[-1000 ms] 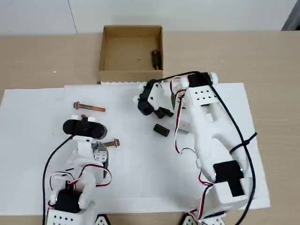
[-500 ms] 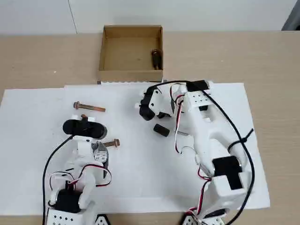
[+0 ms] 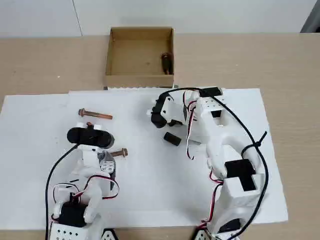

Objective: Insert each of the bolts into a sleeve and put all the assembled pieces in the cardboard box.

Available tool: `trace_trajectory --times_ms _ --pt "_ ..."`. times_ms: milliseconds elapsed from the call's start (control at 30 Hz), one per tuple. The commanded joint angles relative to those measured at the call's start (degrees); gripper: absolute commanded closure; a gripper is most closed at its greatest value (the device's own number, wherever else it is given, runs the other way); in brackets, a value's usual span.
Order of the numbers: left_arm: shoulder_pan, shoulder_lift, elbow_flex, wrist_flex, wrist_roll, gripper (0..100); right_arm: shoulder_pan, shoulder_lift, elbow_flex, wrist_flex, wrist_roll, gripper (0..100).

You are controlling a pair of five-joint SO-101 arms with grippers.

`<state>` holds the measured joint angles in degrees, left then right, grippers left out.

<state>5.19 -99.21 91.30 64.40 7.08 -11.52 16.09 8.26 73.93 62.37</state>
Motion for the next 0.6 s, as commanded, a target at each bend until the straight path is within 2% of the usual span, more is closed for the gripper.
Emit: trace_trajectory --times_ms 0,67,100,367,567 --pt "-0.1 -0.4 -0.1 -1.3 -0.4 100 0.6 1.5 0.5 -0.7 0.4 90.4" --pt "-0.1 -0.4 -0.1 -1.3 -0.4 100 0.5 1.4 0.4 -0.7 0.3 98.7" --pt "-0.1 -0.4 -0.1 -1.3 -0.4 100 0.4 1.4 0.2 -0.7 0.3 99.6" --pt "-0.1 -0.4 -0.1 -1.3 -0.4 100 -0.1 -0.9 -4.9 0.1 -6.1 99.2" --pt "-0.1 -0.4 -0.1 -1.3 -0.4 100 -2.6 -6.5 -8.5 4.9 -11.6 99.2"
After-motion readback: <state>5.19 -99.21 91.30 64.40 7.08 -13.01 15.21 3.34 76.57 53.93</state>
